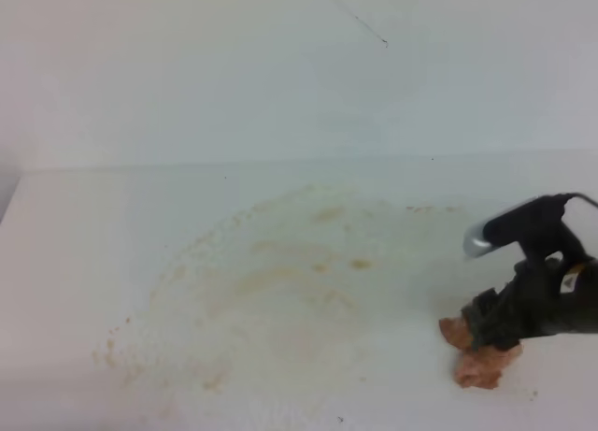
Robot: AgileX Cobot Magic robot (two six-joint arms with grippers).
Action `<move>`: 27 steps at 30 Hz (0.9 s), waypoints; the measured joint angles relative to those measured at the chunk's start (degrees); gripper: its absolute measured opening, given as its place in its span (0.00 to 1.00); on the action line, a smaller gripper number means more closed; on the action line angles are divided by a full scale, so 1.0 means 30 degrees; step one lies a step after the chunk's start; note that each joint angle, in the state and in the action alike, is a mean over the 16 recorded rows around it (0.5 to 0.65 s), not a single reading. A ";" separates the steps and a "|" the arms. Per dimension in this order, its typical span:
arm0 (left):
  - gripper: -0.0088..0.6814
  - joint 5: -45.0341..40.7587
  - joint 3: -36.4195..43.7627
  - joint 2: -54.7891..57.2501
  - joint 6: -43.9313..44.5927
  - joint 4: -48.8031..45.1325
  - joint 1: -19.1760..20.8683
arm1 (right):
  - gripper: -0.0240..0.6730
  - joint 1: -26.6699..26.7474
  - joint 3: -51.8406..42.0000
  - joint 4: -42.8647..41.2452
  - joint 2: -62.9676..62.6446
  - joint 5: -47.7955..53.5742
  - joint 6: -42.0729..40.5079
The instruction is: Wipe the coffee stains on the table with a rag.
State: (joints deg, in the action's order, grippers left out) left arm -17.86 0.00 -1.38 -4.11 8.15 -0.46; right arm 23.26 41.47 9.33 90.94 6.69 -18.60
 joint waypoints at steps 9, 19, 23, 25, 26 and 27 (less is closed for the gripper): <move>0.01 0.0000 0.0094 -0.0066 0.0000 -0.0001 0.0000 | 0.57 0.0000 0.0000 0.0000 -0.4612 0.1217 -0.0187; 0.01 0.0000 0.0047 -0.0033 0.0000 -0.0001 0.0000 | 0.16 0.0000 -0.0013 0.0000 -0.7891 0.2893 -0.0392; 0.01 0.0000 0.0047 -0.0033 0.0000 -0.0001 0.0000 | 0.07 0.0000 -0.0022 0.0000 -0.8066 0.3259 -0.0403; 0.01 0.0000 0.0047 -0.0033 0.0000 -0.0001 0.0000 | 0.05 0.0000 -0.0026 0.0000 -0.7960 0.3327 -0.0405; 0.01 0.0000 0.0094 -0.0033 0.0000 -0.0001 0.0000 | 0.04 0.0000 -0.0028 0.0000 -0.7863 0.3334 -0.0405; 0.01 0.0000 0.0094 -0.0033 0.0000 -0.0001 0.0000 | 0.04 0.0000 -0.0030 0.0000 -0.7755 0.3337 -0.0403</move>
State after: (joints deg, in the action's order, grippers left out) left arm -17.86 0.28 -1.48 -4.11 8.14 -0.47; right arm 23.26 41.38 9.33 67.68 16.70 -19.81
